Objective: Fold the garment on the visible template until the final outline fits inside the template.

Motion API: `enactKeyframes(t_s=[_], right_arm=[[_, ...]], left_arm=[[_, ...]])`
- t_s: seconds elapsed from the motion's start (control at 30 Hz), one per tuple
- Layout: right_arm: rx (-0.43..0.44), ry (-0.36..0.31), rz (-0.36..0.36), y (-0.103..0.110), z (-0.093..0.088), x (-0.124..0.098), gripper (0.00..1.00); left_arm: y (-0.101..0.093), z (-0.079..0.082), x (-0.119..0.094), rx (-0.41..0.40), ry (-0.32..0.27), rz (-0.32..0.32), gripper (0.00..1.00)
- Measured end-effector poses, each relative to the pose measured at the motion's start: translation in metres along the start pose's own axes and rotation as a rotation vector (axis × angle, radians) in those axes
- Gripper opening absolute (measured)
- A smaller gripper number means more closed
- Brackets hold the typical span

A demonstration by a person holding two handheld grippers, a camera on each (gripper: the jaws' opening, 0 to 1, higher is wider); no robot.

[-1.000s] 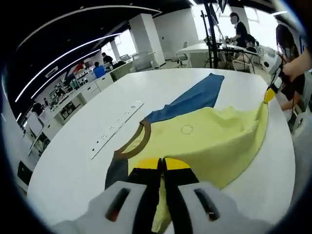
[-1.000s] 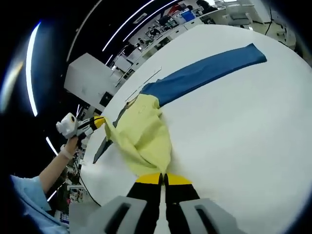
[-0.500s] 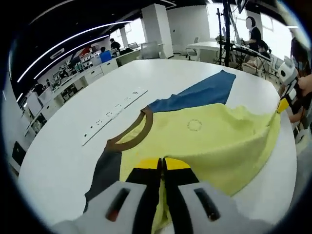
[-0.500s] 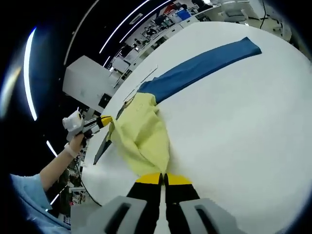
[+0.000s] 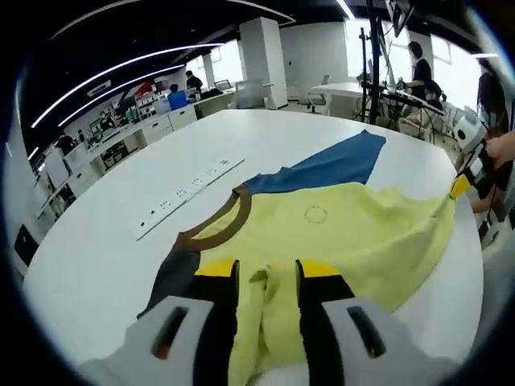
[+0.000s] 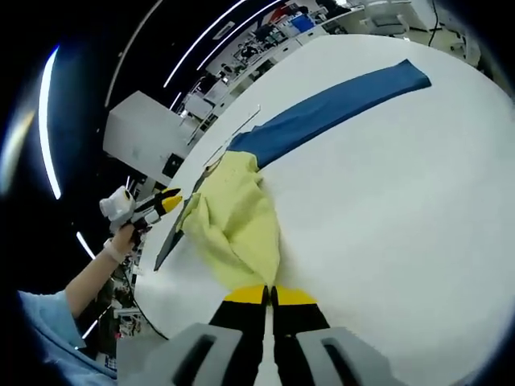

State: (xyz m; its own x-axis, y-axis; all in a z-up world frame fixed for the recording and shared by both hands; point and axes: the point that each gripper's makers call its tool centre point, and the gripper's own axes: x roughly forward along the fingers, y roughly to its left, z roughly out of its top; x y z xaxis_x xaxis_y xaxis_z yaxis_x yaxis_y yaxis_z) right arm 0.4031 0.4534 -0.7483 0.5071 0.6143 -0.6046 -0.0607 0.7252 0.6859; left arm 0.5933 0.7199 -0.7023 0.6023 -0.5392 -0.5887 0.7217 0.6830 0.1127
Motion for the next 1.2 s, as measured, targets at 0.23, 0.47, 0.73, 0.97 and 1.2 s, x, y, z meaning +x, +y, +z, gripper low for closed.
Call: enactKeyframes(t_s=[0.23, 0.47, 0.73, 0.97, 1.2], right_arm=[[0.004, 0.003, 0.001, -0.001, -0.001, 0.001, 0.0], [0.009, 0.0, 0.006, -0.001, -0.002, 0.001, 0.0], [0.01, 0.006, 0.006, -0.001, -0.006, 0.001, 0.0], [0.016, 0.008, 0.002, -0.004, -0.007, 0.001, 0.0], [0.025, 0.007, 0.002, -0.003, -0.008, 0.001, 0.0]], left_arm=[[0.003, -0.019, -0.017, -0.159, -0.018, -0.003, 0.25], [0.007, -0.045, -0.041, -0.408, -0.079, 0.008, 0.11], [0.004, -0.076, -0.05, -0.462, -0.052, 0.028, 0.11], [-0.003, -0.082, -0.046, -0.475, -0.037, 0.014, 0.1], [-0.004, -0.081, -0.033, -0.487, -0.028, -0.009, 0.11]])
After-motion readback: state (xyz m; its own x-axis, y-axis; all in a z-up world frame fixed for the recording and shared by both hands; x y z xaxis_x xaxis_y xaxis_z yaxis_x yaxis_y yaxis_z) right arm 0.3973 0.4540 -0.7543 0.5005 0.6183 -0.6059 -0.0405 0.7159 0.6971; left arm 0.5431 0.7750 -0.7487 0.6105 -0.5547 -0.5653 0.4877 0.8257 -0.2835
